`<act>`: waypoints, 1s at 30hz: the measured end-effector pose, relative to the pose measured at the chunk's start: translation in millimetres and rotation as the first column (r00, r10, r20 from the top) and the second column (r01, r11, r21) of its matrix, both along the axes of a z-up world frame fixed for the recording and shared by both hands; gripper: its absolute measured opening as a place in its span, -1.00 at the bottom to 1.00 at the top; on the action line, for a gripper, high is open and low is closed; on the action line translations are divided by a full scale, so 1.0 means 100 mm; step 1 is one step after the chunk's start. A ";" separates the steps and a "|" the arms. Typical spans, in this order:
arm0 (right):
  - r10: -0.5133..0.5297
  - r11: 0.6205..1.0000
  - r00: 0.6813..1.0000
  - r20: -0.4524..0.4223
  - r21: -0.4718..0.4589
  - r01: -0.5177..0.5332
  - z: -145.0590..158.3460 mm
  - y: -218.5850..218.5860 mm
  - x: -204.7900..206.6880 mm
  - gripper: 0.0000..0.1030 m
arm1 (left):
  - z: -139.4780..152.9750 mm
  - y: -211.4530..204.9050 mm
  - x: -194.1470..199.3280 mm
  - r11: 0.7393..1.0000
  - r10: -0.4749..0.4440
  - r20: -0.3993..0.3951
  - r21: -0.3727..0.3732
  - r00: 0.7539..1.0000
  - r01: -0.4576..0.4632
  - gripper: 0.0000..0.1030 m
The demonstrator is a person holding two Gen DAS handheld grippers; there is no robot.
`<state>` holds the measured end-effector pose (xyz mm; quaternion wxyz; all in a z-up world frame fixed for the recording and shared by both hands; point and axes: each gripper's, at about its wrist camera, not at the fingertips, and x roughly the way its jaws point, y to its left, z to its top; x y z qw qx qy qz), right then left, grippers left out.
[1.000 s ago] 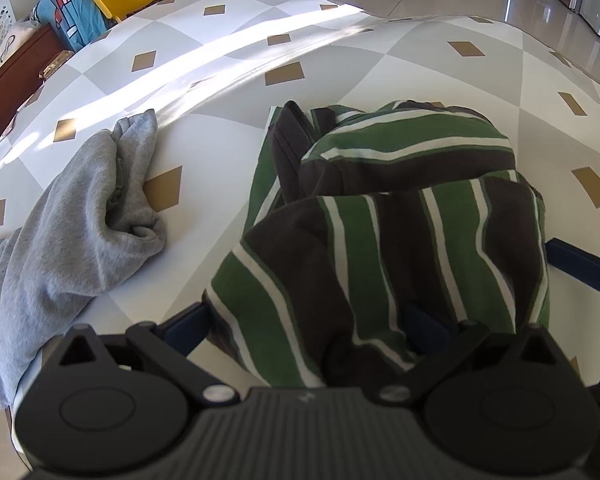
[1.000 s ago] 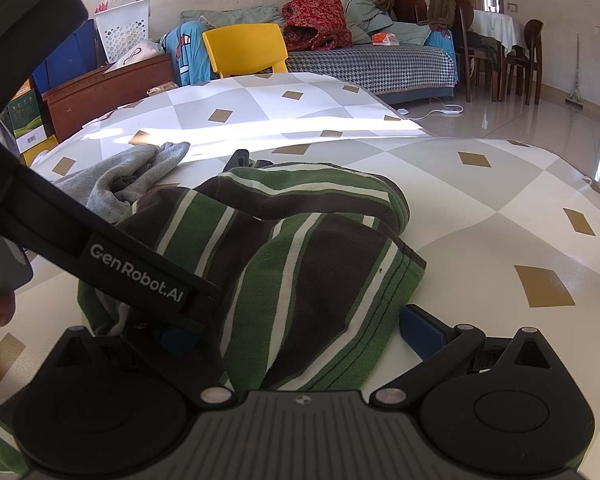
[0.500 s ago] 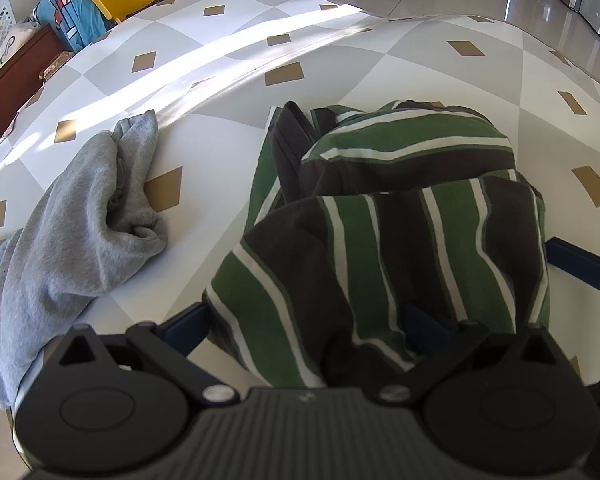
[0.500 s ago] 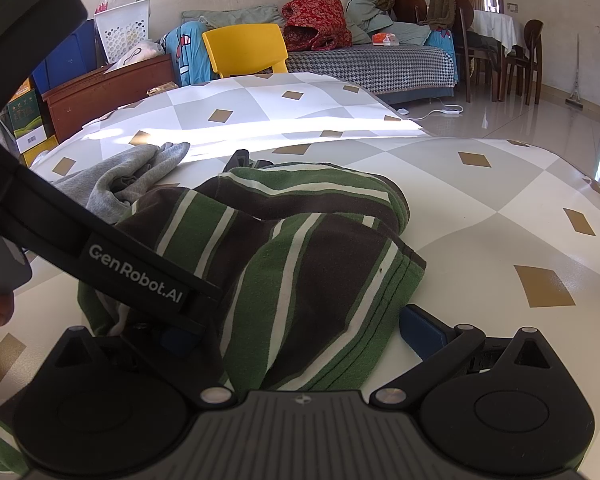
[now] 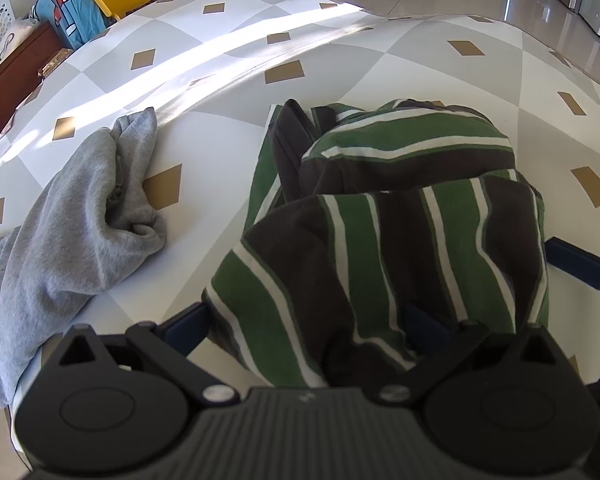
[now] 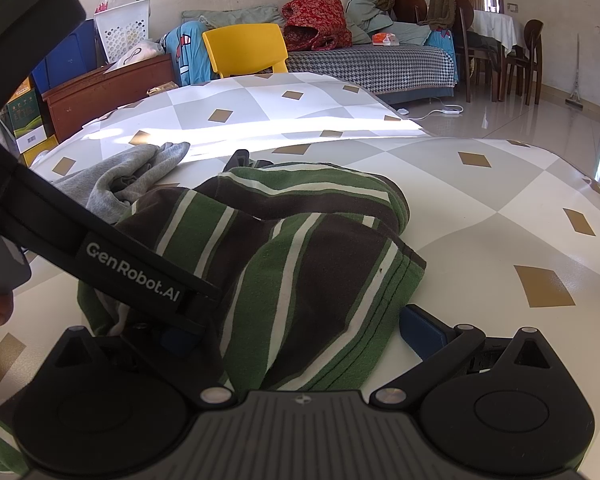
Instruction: Fold clothes
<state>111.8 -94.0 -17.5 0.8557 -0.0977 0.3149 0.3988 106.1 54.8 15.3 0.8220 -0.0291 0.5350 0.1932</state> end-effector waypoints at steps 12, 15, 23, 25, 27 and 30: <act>0.000 1.000 1.000 0.001 -0.001 0.000 0.00 0.01 0.00 1.00 | 0.00 0.01 -0.01 1.000 0.004 0.001 -0.008 1.000 -0.004 1.00; 0.000 1.000 1.000 0.001 -0.001 0.000 0.00 0.01 0.00 1.00 | 0.00 -0.01 -0.01 1.000 0.005 0.001 0.001 1.000 -0.005 1.00; 0.000 1.000 1.000 -0.004 0.006 0.000 0.00 0.00 0.01 1.00 | 0.03 -0.04 -0.01 1.000 -0.004 -0.001 0.021 1.000 0.004 1.00; 0.000 1.000 1.000 -0.005 0.008 0.000 0.00 0.00 0.01 1.00 | 0.03 -0.05 -0.01 1.000 -0.011 0.003 0.027 1.000 0.011 1.00; 0.000 1.000 1.000 -0.005 0.008 0.000 0.00 0.00 0.01 1.00 | 0.03 -0.04 0.00 1.000 -0.003 0.003 0.021 1.000 0.003 1.00; 0.000 1.000 1.000 -0.007 0.012 0.000 0.00 0.00 0.01 1.00 | 0.06 -0.04 0.02 1.000 -0.001 0.016 0.021 1.000 0.001 1.00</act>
